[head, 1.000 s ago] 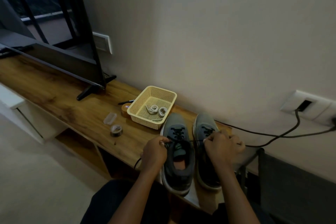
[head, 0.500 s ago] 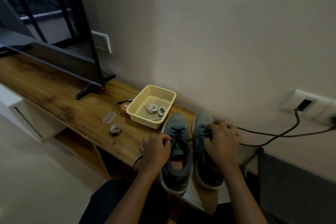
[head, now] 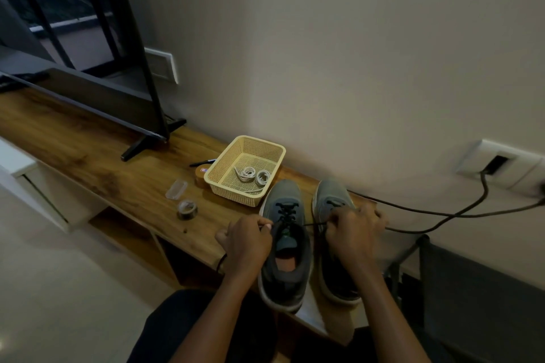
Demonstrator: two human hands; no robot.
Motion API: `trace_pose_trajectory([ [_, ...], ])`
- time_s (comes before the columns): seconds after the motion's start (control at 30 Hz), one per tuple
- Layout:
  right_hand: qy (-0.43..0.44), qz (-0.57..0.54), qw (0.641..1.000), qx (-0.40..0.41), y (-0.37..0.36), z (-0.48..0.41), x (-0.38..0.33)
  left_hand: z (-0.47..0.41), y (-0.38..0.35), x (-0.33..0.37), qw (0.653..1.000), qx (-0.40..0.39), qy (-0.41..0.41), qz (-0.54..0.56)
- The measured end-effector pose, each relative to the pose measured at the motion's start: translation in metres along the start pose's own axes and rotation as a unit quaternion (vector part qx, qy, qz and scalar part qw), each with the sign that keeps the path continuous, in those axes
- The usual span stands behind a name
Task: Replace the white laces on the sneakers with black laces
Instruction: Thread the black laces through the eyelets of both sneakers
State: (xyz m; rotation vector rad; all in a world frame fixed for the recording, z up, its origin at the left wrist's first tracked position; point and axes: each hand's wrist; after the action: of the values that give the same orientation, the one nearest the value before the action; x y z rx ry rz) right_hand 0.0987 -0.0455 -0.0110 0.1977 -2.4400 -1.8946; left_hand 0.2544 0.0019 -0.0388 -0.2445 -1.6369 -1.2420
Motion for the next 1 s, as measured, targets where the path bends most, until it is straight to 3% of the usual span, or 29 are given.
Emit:
trace_pose_trajectory([
  [0.13, 0.047, 0.003, 0.998, -0.038, 0.004, 0.001, 0.004, -0.002, -0.001, -0.003, 0.999, -0.014, -0.043, -0.022],
  [0.23, 0.079, -0.014, 0.996, -0.041, 0.008, 0.0, 0.004, -0.005, -0.005, -0.011, 0.995, -0.058, -0.068, 0.041],
  [0.4, 0.148, -0.1, 0.981, -0.077, -0.003, -0.016, -0.012, -0.014, -0.01, -0.002, 0.981, -0.127, -0.136, 0.044],
  [0.6, 0.215, -0.144, 0.939, -0.225, -0.021, -0.048, -0.019, -0.051, 0.003, 0.006, 0.953, -0.271, -0.123, 0.057],
  [0.8, 0.23, -0.103, 0.937, -0.24, -0.027, -0.052, -0.026, -0.058, -0.002, 0.005, 0.944, -0.306, -0.108, 0.064],
  [1.0, 0.212, -0.055, 0.943, -0.251, -0.035, -0.04, -0.027, -0.058, -0.008, 0.0, 0.945, -0.314, -0.094, 0.003],
])
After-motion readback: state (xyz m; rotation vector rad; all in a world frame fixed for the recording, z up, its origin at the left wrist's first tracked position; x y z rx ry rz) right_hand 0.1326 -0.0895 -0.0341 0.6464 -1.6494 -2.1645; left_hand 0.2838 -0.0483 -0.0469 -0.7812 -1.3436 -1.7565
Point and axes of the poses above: each hand's wrist, its own z-axis away from the middle knuckle, its own y-axis out of the back of the hand, x = y × z, and after that the axes turned 12 degrees about z, right-handed
